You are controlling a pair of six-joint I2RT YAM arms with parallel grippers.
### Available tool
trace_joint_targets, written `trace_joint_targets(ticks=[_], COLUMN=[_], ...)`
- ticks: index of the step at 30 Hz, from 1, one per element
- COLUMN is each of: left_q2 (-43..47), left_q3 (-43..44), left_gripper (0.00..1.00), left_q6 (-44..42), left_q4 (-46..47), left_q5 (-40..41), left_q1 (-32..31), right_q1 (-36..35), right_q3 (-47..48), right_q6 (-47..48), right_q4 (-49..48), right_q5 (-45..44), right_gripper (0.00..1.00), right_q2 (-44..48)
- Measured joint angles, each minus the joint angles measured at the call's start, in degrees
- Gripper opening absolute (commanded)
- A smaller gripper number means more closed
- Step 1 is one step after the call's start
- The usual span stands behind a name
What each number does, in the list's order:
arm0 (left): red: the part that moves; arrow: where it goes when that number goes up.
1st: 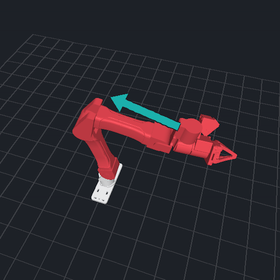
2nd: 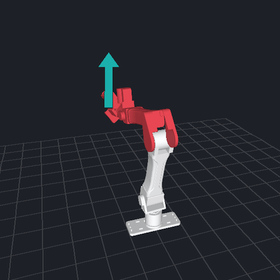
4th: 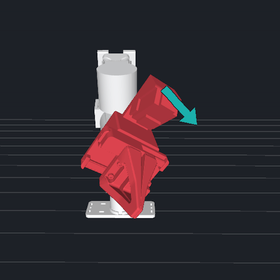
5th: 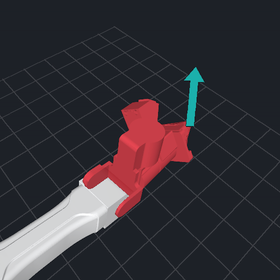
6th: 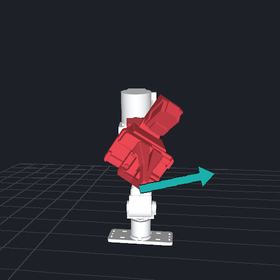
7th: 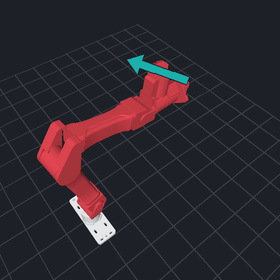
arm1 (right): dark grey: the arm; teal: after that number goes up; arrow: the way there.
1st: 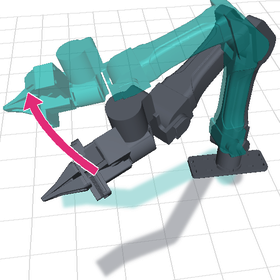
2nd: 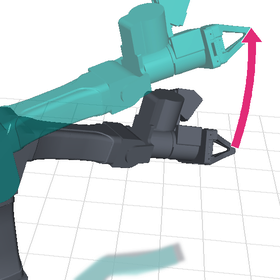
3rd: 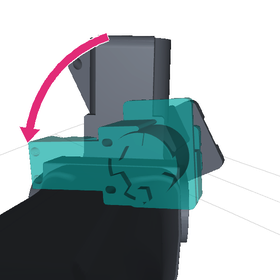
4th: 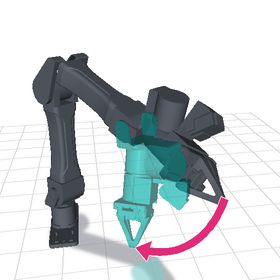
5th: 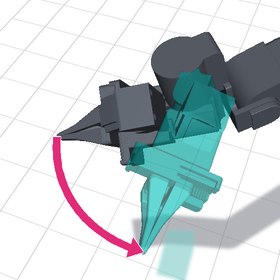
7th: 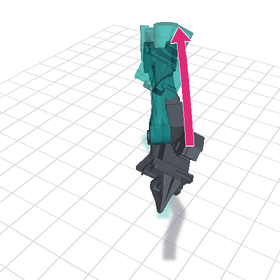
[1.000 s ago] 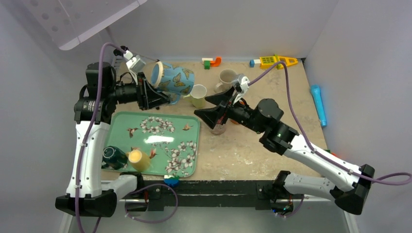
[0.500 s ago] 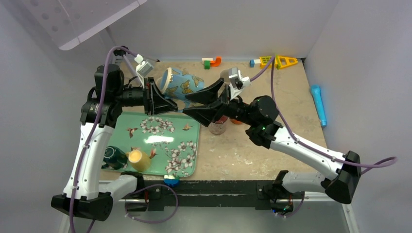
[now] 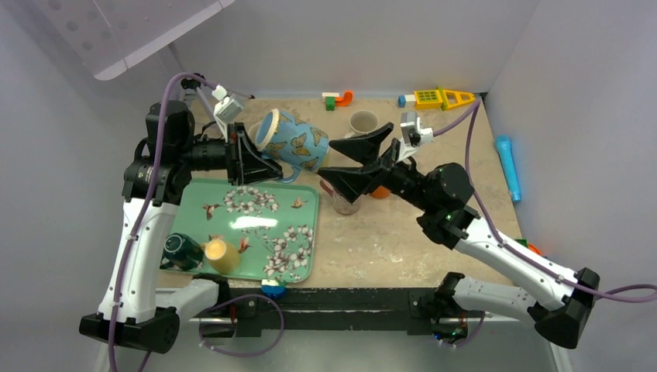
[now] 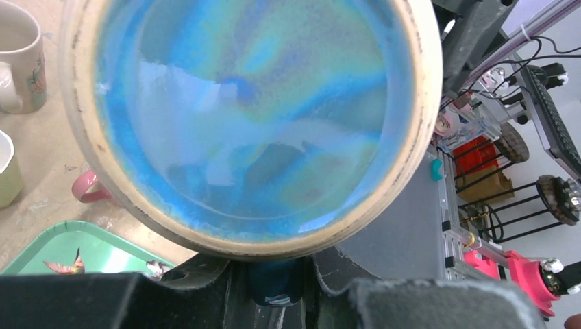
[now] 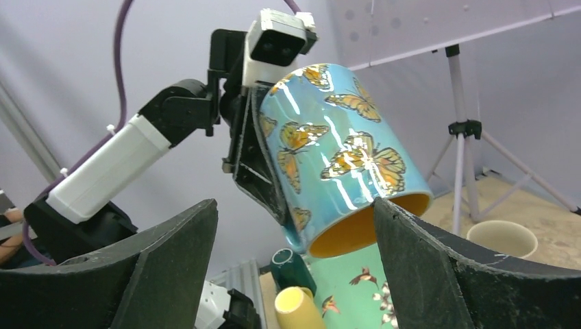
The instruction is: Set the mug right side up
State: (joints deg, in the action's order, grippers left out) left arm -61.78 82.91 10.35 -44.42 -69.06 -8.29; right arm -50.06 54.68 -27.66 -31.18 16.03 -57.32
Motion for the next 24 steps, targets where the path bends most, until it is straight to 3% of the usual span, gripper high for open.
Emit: trace_joint_targets(ticks=[8,19,24], left_q2=[0.2,0.39,0.39], left_q3=[0.02,1.49,1.88], left_gripper=[0.0,0.0,0.0], left_q6=[-0.48,-1.42,-1.42], left_q4=[-1.05,-1.49,-0.63], left_q5=[2.8,3.39,3.02], left_q1=[0.81,-0.04,-0.09], right_q1=[1.31,1.64,2.05], right_q3=[2.19,-1.36,-2.25], right_q6=[-1.29,-3.93,-5.16], right_q4=[-0.52,5.14,5.7], right_q5=[-0.02,-1.03,1.11], right_gripper=[0.9,0.91,0.86], right_q2=[-5.29,-1.97,-3.54])
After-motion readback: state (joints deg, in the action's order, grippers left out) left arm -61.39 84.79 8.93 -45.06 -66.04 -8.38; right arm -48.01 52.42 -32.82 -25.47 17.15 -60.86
